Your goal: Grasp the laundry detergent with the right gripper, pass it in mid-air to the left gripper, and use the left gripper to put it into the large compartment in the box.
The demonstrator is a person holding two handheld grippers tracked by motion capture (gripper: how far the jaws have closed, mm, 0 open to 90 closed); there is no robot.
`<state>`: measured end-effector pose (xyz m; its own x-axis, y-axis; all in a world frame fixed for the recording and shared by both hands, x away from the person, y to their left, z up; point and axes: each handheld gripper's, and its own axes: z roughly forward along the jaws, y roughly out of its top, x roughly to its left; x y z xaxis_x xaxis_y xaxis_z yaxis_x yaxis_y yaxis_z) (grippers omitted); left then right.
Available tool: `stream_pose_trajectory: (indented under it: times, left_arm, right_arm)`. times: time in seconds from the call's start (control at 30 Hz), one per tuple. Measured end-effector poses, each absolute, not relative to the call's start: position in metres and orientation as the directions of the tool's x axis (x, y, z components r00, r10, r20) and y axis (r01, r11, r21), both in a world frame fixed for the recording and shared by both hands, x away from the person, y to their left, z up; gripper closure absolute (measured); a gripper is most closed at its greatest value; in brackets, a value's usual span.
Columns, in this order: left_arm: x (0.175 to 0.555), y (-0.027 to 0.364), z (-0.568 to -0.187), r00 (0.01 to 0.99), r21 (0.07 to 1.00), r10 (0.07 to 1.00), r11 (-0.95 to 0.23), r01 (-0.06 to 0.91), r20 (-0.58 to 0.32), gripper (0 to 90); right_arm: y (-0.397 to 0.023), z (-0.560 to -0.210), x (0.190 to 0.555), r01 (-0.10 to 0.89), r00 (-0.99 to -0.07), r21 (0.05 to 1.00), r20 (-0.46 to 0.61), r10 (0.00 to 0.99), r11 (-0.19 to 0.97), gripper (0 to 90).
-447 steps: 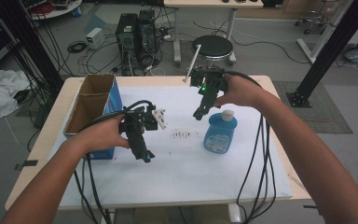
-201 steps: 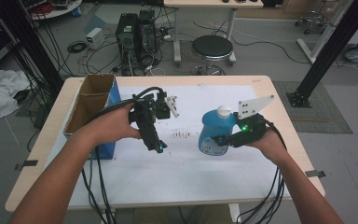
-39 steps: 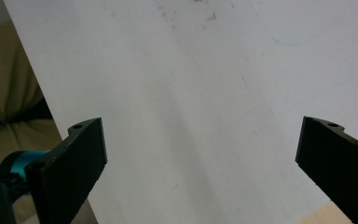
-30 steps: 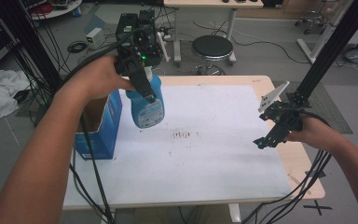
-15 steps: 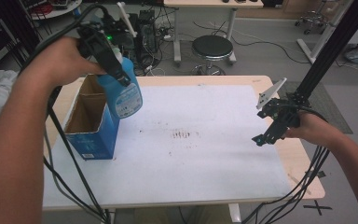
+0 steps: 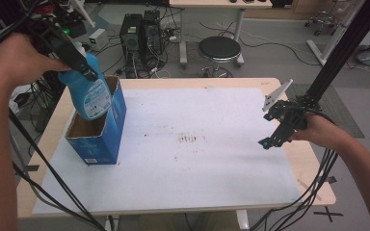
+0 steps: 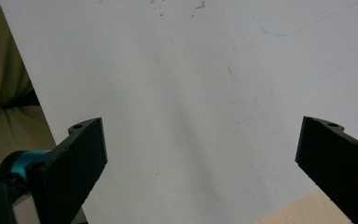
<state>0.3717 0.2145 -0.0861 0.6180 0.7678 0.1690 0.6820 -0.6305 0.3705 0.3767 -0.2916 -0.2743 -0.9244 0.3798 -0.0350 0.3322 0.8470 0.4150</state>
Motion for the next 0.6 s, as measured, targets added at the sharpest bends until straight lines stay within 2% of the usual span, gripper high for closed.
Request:
stream_pose_trajectory:
  times: [0.23,0.6]
  left_arm:
    - [0.377,0.234,-0.099,0.591,0.378,0.787,-0.608,0.698,0.175,37.8]
    - [0.389,0.244,-0.128,0.609,0.355,0.775,-0.623,0.697,0.165,37.8]
  right_arm:
    - [-0.293,-0.275,0.379,0.339,-0.921,0.418,-0.033,0.387,0.843,1.0]
    - [-0.292,-0.276,0.382,0.355,-0.916,0.412,-0.027,0.401,0.839,1.0]
